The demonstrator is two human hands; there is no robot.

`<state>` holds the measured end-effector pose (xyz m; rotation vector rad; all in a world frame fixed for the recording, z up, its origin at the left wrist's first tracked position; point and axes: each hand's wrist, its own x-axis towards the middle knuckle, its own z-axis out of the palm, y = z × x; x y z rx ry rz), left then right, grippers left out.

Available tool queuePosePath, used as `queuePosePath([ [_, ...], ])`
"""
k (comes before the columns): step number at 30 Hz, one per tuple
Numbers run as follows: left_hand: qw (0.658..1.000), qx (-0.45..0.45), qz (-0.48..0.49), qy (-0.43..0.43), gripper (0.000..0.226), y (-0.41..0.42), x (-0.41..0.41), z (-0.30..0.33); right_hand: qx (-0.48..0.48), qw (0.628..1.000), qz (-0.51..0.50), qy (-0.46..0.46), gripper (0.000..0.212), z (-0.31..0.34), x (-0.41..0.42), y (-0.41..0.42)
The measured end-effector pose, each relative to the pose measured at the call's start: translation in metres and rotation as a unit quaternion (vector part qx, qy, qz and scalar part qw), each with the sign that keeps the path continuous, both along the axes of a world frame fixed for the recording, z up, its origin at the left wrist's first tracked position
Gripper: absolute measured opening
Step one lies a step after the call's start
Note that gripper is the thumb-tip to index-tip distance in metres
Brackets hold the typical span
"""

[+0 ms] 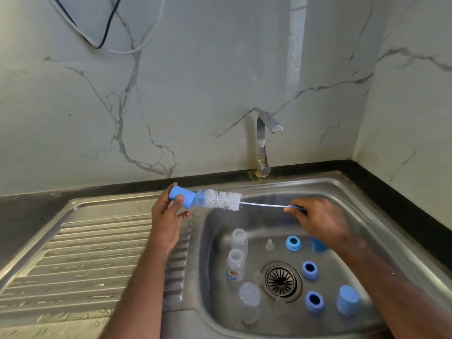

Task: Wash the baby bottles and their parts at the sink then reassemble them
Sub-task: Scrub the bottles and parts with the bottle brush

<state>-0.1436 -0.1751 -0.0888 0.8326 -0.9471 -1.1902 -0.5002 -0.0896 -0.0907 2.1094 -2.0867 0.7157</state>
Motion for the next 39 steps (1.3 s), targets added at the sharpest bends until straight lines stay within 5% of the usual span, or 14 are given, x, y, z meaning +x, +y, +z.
queuePosePath([
  [4, 0.991, 0.007, -0.028, 0.129, 0.022, 0.002, 0.007, 0.004, 0.101, 0.977, 0.118, -0.145, 0.054, -0.01, -0.014, 0.0],
  [9, 0.983, 0.05, 0.038, 0.175, 0.01, 0.002, 0.01, 0.004, 0.027, 0.955, 0.1, -0.278, 0.052, -0.012, -0.024, -0.002],
  [12, 0.988, 0.042, -0.025, 0.149, 0.008, 0.01, -0.011, 0.004, 0.033, 0.957, 0.127, -0.26, 0.035, -0.01, -0.004, 0.001],
  [15, 0.984, 0.038, -0.105, 0.142, 0.032, 0.017, -0.036, 0.001, 0.031, 0.97, 0.129, -0.203, 0.022, -0.009, 0.018, 0.003],
  [19, 0.98, 0.039, -0.171, 0.098, 0.018, 0.028, -0.069, -0.003, -0.012, 0.971, 0.12, -0.207, 0.02, -0.008, 0.032, 0.0],
  [23, 0.97, 0.034, -0.135, 0.2, 0.047, 0.017, -0.058, -0.001, 0.028, 0.966, 0.118, -0.229, 0.018, -0.008, 0.008, -0.001],
  [27, 0.971, 0.037, -0.15, 0.181, 0.021, 0.013, -0.048, -0.008, 0.052, 0.962, 0.124, -0.239, 0.02, -0.012, 0.0, 0.0],
  [30, 0.959, 0.064, -0.222, 0.166, 0.073, 0.025, -0.067, -0.003, 0.008, 0.962, 0.113, -0.248, 0.018, -0.014, 0.019, -0.005],
  [32, 0.955, 0.071, -0.223, 0.182, 0.082, 0.029, -0.074, 0.002, 0.004, 0.958, 0.118, -0.262, 0.019, -0.013, 0.019, -0.008],
  [39, 0.949, 0.142, -0.133, 0.249, 0.028, 0.026, -0.068, 0.003, 0.021, 0.948, 0.128, -0.291, 0.022, -0.011, -0.004, 0.001],
])
